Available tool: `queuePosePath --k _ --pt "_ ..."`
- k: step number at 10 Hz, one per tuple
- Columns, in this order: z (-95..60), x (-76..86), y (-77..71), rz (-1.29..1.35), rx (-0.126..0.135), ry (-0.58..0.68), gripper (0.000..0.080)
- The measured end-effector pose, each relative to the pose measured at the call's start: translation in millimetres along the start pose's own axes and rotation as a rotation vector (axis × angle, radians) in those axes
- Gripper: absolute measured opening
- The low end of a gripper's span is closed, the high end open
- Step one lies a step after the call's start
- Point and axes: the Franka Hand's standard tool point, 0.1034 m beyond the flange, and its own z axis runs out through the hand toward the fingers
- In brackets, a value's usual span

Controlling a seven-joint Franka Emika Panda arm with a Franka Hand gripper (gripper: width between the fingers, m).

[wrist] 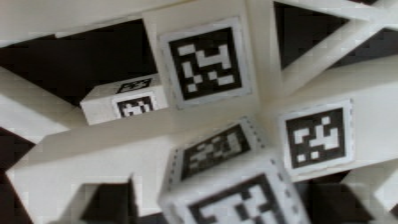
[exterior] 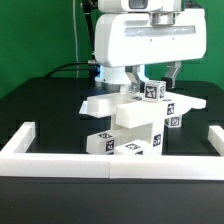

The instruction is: Assemble chair

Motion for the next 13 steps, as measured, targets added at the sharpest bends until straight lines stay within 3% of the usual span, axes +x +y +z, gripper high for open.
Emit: queuePosePath --k 1,13 --pt "0.0 0.0 0.1 0.034 0.0 0.0 0.0283" --pt "0.6 0.1 -0.6 0.859 0.002 0.0 0.0288"
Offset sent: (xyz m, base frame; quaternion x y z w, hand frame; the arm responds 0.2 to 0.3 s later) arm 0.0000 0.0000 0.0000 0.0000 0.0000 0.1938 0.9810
